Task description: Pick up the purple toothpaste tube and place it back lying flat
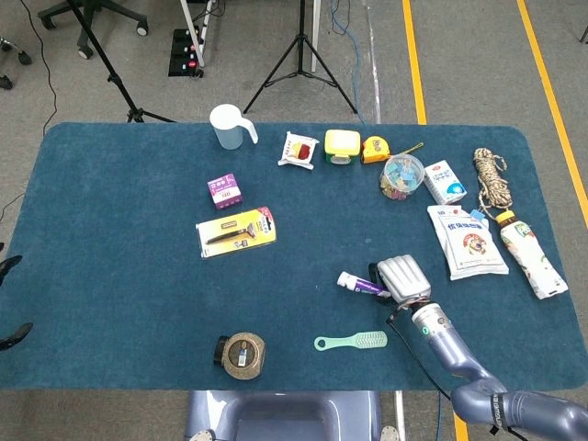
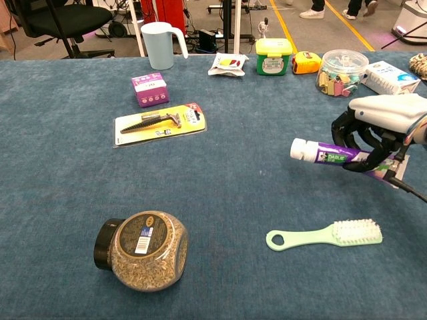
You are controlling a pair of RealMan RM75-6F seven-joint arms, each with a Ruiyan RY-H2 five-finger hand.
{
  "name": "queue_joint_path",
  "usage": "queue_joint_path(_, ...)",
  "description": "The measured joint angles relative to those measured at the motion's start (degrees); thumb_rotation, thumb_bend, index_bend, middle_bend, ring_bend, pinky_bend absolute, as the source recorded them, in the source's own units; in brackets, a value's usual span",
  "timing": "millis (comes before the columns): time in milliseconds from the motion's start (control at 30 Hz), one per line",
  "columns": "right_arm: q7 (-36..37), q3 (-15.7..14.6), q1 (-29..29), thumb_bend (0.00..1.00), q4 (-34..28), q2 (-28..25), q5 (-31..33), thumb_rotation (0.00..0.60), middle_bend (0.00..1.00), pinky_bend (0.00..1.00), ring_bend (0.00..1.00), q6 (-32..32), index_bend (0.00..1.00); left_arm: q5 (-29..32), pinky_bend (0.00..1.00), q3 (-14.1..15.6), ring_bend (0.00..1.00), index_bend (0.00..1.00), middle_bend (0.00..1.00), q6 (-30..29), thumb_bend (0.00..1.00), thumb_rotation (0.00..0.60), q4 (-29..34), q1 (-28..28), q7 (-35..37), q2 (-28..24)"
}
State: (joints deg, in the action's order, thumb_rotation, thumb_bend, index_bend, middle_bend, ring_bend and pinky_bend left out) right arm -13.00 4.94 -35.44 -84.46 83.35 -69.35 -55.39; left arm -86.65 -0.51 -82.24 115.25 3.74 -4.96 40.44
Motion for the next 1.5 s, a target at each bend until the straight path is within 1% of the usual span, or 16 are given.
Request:
queue_joint_path(167, -0.46, 0.55, 0.41, 1.0, -4.39, -2.19, -1.17, 0.6, 0.74, 0.89, 0.79, -1.74, 0.73, -1.1, 0.0, -0.37, 0.0, 0.09, 0.0, 4.47, 0.18, 0.6, 2.25, 3.27, -1.99, 0.18)
queue_joint_path(367, -1.75, 1.24, 0.7, 1.0, -9.6, -4.01, -1.9, 0.6, 0.76, 0.91, 0.81, -3.32, 0.73, -0.58, 0.0, -1.83, 0.0, 0.08, 0.0, 10.86, 0.18, 0.6, 5.26, 8.24, -4.56, 0.75)
queue_joint_path(533, -2.28, 2.25, 0.54, 1.0, -13.9, -5.19, -0.5, 0.6, 0.76, 0.91, 0.82, -3.27, 0.73, 2.6, 0.0, -4.77, 0.0, 0.04, 0.0, 18.84, 0.18, 0.6, 7.16, 15.49, -4.16, 3.16)
queue_joint_path(633, -1.95, 3.06, 0.33, 1.0, -15.95, -5.88, 1.1, 0.6, 0.77, 0.91, 0.83, -2.81, 0.73, 5.85, 0.0, -6.88, 0.0, 0.01, 0.0, 23.08, 0.18, 0.598, 7.47, 19.96, -3.35, 6.01)
queue_joint_path(667, -1.72, 3.31, 0.27, 1.0, -16.55, -6.12, 1.57, 0.6, 0.77, 0.92, 0.83, -2.65, 0.73, 6.84, 0.0, -7.46, 0.0, 0.0, 0.0, 24.18, 0.18, 0.588, 7.46, 21.14, -3.01, 6.93)
queue_joint_path(733, -0.87, 3.83, 0.14, 1.0, -17.88, -6.67, 2.5, 0.6, 0.77, 0.92, 0.83, -2.22, 0.73, 9.25, 0.0, -8.74, 0.0, 0.0, 0.0, 26.63, 0.17, 0.55, 7.22, 23.76, -1.85, 9.17)
queue_joint_path(833, 0.74, 4.52, -0.05, 1.0, -19.37, -7.34, 3.77, 0.6, 0.78, 0.92, 0.84, -1.44, 0.73, 12.54, 0.0, -10.41, 0.0, 0.0, 0.0, 29.34, 0.14, 0.442, 6.48, 26.84, 0.7, 12.17)
queue_joint_path(900, 1.83, 4.85, -0.11, 1.0, -20.02, -7.6, 4.41, 0.6, 0.78, 0.93, 0.84, -1.03, 0.73, 14.47, 0.0, -11.49, 0.0, 0.0, 0.0, 30.82, 0.13, 0.354, 5.84, 28.54, 3.23, 14.14)
queue_joint_path(1000, 3.95, 5.3, -0.15, 1.0, -20.87, -7.98, 5.29, 0.6, 0.78, 0.93, 0.85, -0.29, 0.73, 16.97, 0.0, -12.91, 0.0, 0.0, 0.0, 33.13, 0.09, 0.154, 4.64, 30.9, 7.44, 16.84)
queue_joint_path(1067, 5.53, 5.56, -0.15, 1.0, -21.23, -8.18, 5.79, 0.6, 0.78, 0.93, 0.85, 0.23, 0.73, 18.29, 0.0, -13.68, 0.0, 0.0, 0.0, 34.6, 0.07, 0.054, 3.83, 32.28, 9.94, 18.37)
queue_joint_path(1100, 6.19, 5.66, -0.14, 1.0, -21.35, -8.24, 5.95, 0.6, 0.78, 0.93, 0.85, 0.42, 0.73, 19.07, 0.0, -14.19, 0.0, 0.0, 0.0, 35.43, 0.05, 0.019, 3.21, 33.12, 11.55, 19.39)
queue_joint_path(1133, 7.12, 5.8, -0.11, 1.0, -21.53, -8.31, 6.18, 0.6, 0.78, 0.93, 0.85, 0.67, 0.73, 19.61, 0.0, -14.58, 0.0, 0.0, 0.0, 35.94, 0.03, 0.006, 2.73, 33.7, 12.72, 20.19)
queue_joint_path(1200, 8.67, 6.06, -0.04, 1.0, -21.81, -8.39, 6.6, 0.6, 0.79, 0.94, 0.86, 1.03, 0.73, 20.8, 0.0, -15.47, 0.0, 0.0, 0.0, 36.88, 0.0, 0.0, 1.68, 34.84, 15.48, 22.06)
queue_joint_path(1400, 13.6, 7.01, 0.01, 1.0, -22.61, -8.62, 8.17, 0.6, 0.8, 0.95, 0.87, 2.78, 0.74, 24.13, 0.0, -17.54, 0.0, 0.0, 0.0, 40.55, 0.0, 0.0, -1.73, 38.14, 22.69, 26.96)
queue_joint_path(1500, 15.29, 7.53, -0.11, 1.0, -22.87, -8.67, 8.89, 0.6, 0.8, 0.95, 0.87, 3.53, 0.74, 25.57, 0.0, -18.19, 0.0, 0.0, 0.0, 42.32, 0.0, 0.0, -3.77, 40.01, 24.25, 29.11)
